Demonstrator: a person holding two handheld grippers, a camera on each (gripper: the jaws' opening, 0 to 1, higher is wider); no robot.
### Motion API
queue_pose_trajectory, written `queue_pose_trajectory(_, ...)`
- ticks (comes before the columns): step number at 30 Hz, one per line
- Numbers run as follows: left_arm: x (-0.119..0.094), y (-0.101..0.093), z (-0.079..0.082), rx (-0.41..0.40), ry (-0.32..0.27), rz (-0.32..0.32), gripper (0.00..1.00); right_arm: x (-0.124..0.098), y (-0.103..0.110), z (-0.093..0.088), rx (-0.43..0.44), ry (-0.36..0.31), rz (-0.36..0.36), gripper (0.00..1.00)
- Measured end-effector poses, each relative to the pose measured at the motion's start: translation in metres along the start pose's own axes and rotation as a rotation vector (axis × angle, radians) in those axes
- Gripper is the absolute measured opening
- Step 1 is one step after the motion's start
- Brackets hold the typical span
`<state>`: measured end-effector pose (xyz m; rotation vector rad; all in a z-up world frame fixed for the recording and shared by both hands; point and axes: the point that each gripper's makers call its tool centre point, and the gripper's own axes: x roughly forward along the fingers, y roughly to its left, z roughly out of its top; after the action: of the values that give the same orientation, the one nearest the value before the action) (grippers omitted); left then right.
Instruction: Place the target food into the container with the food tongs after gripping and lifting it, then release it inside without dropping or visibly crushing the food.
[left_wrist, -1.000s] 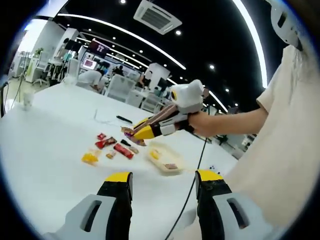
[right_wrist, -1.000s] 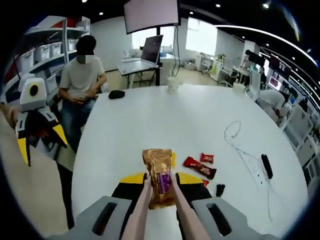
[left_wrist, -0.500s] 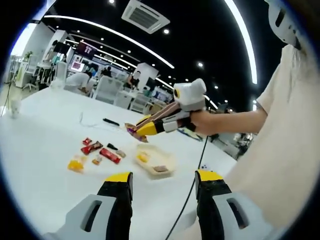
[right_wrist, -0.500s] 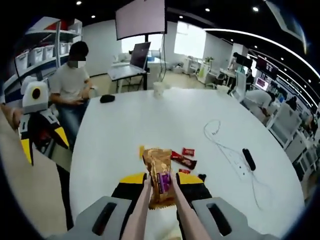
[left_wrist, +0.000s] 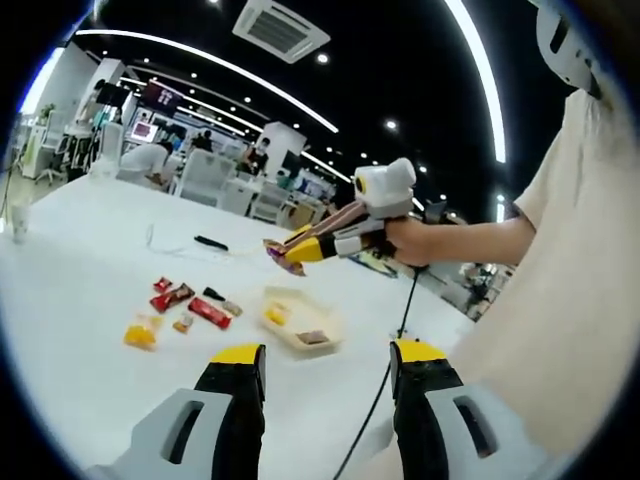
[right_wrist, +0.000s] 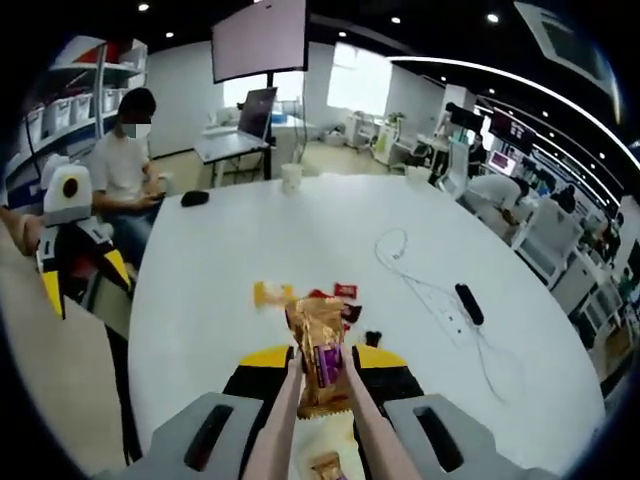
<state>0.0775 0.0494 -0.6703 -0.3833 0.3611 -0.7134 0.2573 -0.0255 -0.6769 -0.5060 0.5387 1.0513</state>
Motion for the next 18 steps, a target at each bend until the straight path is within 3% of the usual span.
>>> queue_pose_trajectory(18, 0.009, -0.006, 0.000, 0.016, 0.020, -0.024, 0.49, -0.028, -0.039, -0.028, 0.048, 0.020, -0.092, 0.21)
